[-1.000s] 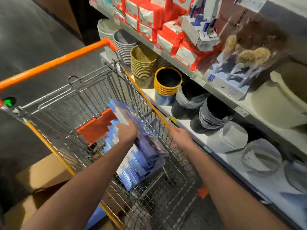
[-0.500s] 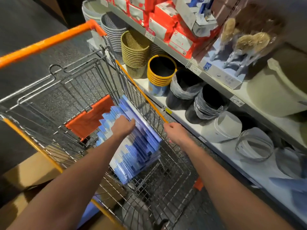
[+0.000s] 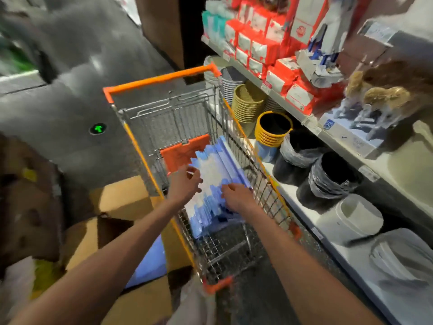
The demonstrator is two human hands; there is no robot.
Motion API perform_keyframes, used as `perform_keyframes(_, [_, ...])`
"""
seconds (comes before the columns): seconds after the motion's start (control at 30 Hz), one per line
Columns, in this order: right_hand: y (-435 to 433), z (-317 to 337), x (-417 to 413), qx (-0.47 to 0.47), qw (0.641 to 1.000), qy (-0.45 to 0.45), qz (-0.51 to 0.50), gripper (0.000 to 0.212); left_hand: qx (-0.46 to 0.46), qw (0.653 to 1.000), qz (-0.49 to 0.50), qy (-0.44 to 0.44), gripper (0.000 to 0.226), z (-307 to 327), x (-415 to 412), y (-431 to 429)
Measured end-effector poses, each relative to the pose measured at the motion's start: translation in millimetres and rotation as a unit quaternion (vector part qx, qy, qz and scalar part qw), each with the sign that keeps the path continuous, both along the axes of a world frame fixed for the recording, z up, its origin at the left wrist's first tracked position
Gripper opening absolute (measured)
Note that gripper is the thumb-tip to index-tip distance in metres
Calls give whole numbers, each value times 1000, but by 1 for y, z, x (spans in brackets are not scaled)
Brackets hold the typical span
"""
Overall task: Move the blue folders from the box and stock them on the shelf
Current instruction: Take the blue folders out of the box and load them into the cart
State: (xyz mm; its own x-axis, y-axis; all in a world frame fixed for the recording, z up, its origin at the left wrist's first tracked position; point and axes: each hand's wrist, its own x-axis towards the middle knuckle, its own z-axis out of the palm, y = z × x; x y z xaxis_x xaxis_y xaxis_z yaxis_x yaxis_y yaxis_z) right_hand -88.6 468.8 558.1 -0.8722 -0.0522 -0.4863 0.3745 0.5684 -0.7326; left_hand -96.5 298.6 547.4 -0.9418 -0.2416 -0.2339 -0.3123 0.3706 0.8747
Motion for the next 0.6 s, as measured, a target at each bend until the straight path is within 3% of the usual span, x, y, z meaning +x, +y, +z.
perform_keyframes(0.17, [-48,-4,76,-22,995,4,100,51,-2,994,109,23,12,16,120,-33])
perform_keyframes(0.3, [-90,16,140,-47,986,4,157,38,2,987,160,2,14,19,206,-69])
perform_keyframes(0.6, [-182,4,204,-79,971,-50,222,37,-17,968,239,-76,16,-8,304,-153])
